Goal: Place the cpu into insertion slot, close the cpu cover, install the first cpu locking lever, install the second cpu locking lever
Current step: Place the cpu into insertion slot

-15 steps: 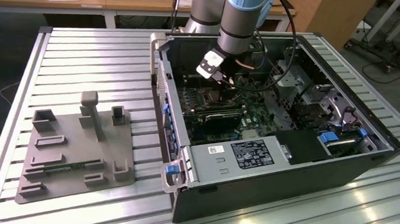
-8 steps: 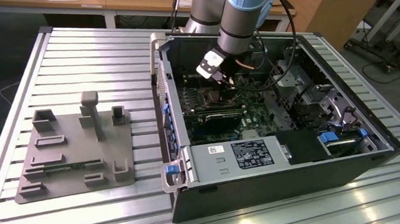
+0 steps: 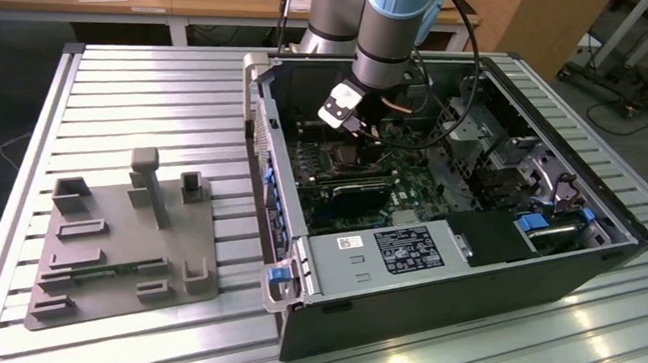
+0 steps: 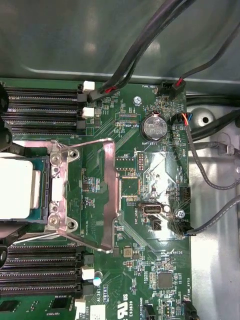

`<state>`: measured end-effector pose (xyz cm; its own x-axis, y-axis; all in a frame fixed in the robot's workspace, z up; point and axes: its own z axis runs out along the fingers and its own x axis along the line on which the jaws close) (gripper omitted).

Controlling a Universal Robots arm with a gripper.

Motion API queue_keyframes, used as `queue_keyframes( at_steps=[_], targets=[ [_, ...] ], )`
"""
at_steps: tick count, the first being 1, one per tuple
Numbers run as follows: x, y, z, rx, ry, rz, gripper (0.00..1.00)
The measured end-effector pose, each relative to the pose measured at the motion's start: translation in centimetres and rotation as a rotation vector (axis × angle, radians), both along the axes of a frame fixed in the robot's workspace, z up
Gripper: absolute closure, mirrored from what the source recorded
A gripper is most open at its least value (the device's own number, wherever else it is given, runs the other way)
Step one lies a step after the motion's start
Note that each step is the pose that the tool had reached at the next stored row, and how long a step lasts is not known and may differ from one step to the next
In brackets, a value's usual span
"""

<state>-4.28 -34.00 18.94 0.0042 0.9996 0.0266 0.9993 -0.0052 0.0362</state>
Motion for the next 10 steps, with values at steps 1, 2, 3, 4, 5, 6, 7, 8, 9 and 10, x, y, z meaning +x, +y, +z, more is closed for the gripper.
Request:
queue_keyframes(
  at_steps=[1, 2, 3, 4, 5, 6, 7, 8, 9, 10],
  targets=[
    [0.00, 0.00, 0.00, -0.0001, 0.0000, 0.000, 0.40],
    [0.00, 0.00, 0.00, -0.0001, 0.0001, 0.000, 0.40],
    [0.01, 0.00, 0.01, -0.0002, 0.0001, 0.001, 0.40],
    [0.01, 0.00, 0.01, -0.0001, 0.0000, 0.003, 0.40],
    [0.01, 0.00, 0.02, -0.0001, 0.0000, 0.007, 0.40],
    [0.02, 0.00, 0.03, -0.0001, 0.0000, 0.011, 0.40],
    [0.01, 0.00, 0.03, -0.0001, 0.0000, 0.014, 0.40],
    [0.02, 0.00, 0.05, -0.0001, 0.0000, 0.017, 0.40],
    [0.02, 0.00, 0.06, -0.0001, 0.0000, 0.019, 0.40],
    [0.02, 0.00, 0.09, -0.0001, 0.0001, 0.020, 0.40]
  ],
)
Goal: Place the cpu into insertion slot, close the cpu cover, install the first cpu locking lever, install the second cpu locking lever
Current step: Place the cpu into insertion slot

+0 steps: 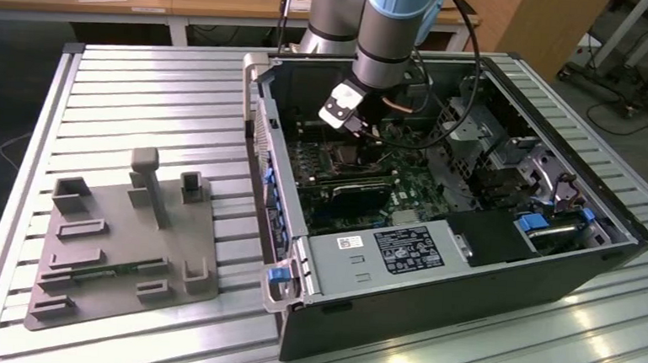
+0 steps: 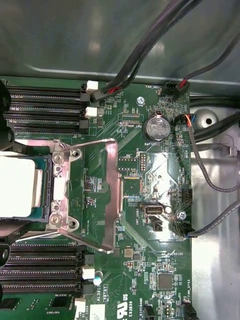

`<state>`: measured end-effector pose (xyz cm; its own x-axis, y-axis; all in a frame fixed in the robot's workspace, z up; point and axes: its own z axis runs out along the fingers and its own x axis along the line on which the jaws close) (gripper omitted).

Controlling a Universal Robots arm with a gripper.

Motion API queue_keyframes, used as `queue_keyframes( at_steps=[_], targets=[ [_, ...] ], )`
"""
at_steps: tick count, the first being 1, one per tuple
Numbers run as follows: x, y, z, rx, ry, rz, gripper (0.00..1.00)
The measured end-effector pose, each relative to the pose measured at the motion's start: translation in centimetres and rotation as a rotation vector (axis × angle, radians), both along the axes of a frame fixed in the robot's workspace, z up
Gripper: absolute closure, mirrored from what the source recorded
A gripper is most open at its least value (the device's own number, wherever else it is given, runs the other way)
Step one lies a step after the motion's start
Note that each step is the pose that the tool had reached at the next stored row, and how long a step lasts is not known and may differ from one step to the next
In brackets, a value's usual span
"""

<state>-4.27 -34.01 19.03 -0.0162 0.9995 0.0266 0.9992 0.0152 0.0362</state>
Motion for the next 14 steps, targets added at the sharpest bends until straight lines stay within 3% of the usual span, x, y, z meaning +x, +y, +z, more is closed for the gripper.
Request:
queue_keyframes(
  at_steps=[3, 14],
  targets=[
    [-0.01, -0.01, 0.09, -0.0004, 0.0003, 0.005, 0.45],
    [0.01, 0.00, 0.56, 0.0002, 0.0010, 0.005, 0.46]
  ],
)
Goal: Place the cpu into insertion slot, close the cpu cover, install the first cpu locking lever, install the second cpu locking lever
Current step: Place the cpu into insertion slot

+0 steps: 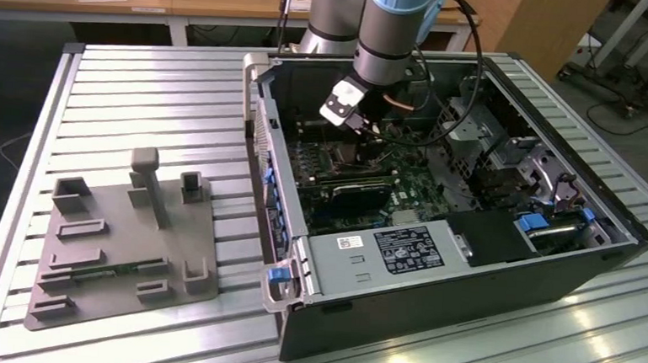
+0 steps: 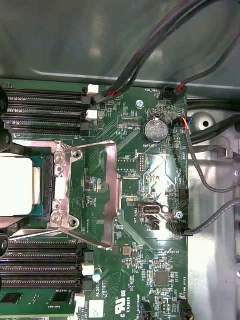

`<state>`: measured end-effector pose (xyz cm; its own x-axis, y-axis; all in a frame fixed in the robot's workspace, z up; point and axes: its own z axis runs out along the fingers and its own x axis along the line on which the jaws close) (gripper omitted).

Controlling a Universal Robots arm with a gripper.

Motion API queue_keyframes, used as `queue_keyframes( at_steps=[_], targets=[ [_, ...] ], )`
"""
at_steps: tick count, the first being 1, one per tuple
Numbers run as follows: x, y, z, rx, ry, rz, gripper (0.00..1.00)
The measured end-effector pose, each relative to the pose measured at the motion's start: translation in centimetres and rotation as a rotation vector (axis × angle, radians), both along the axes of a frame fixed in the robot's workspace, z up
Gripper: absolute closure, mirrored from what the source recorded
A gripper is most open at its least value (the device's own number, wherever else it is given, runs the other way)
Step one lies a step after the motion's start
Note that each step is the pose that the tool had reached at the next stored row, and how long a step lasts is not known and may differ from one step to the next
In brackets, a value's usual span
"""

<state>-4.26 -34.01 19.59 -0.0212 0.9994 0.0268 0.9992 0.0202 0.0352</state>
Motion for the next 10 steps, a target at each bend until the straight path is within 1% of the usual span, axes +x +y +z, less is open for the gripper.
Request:
queue_keyframes(
  at_steps=[2, 7, 10],
  targets=[
    [0.03, -0.01, 0.01, -0.0001, 0.0001, -0.001, 0.46],
    [0.08, -0.02, -0.03, -0.0001, 0.0001, -0.028, 0.46],
    [0.08, -0.01, -0.13, -0.0001, 0.0001, -0.034, 0.46]
  ],
)
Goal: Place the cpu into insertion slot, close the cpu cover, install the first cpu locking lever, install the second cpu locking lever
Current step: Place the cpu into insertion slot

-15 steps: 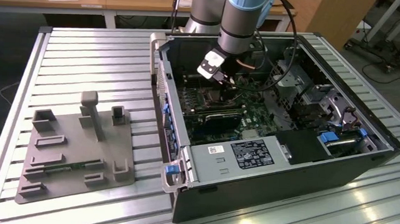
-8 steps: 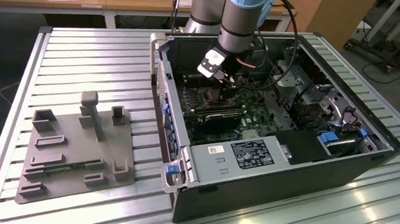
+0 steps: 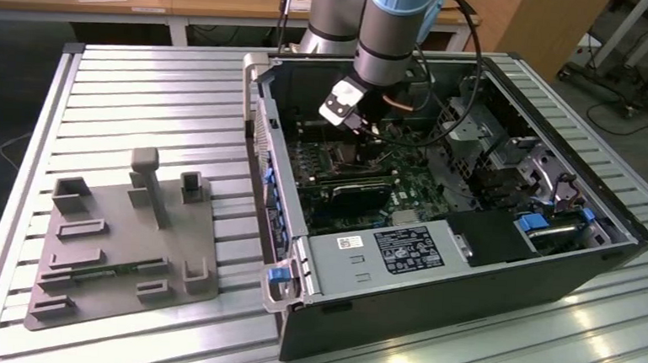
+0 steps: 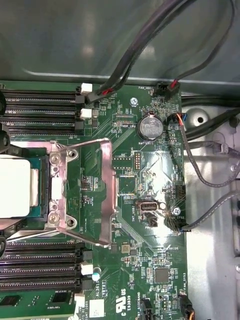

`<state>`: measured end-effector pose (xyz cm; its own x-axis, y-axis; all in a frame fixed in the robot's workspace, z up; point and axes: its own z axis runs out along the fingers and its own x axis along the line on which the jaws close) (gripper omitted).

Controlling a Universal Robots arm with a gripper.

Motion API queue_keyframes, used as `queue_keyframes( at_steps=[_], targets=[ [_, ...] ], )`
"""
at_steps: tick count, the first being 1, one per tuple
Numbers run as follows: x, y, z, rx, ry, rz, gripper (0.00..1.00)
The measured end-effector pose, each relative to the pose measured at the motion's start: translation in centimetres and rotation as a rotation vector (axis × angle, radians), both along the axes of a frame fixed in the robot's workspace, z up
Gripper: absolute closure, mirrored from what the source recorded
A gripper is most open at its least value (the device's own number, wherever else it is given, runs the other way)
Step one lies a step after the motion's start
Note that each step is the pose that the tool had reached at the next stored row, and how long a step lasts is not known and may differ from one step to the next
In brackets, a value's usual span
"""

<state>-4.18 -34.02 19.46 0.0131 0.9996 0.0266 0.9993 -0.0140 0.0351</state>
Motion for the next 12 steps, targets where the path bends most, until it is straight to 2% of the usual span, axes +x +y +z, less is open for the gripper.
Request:
queue_keyframes(
  at_steps=[6, 12],
  targets=[
    [0.02, 0.00, -0.06, 0.0000, 0.0001, -0.026, 0.46],
    [0.08, 0.00, -0.11, -0.0001, 0.0001, -0.027, 0.46]
  ],
)
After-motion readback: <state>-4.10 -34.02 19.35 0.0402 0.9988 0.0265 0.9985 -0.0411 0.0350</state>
